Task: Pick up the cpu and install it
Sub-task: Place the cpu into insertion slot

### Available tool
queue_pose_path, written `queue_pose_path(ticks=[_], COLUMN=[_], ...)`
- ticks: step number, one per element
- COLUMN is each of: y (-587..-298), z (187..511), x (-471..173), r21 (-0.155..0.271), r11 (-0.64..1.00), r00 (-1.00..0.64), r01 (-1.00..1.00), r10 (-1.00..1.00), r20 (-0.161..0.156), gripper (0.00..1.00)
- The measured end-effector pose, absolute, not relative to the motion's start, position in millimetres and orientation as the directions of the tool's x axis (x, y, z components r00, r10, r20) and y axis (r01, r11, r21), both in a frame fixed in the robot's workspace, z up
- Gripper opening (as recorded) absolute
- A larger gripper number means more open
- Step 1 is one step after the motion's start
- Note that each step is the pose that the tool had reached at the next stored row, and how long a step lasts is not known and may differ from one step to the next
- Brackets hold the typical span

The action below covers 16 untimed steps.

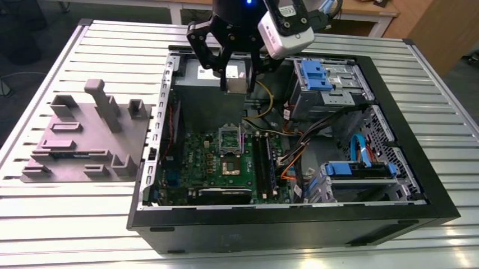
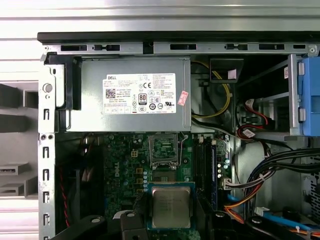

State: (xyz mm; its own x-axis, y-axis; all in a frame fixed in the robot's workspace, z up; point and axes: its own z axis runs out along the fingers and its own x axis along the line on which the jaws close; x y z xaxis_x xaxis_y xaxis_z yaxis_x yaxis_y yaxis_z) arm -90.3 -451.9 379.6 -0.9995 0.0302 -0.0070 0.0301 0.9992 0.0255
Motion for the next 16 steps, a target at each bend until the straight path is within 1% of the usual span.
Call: queue_pose_path(ticks=[16], y=[-451.9], z=[373.1], x=[-89.2], r21=[0.025], r11=[0.999], r00=[-1.000], r01=[0.030], r10=[0.030], r20=[-0.007], gripper=[0.47])
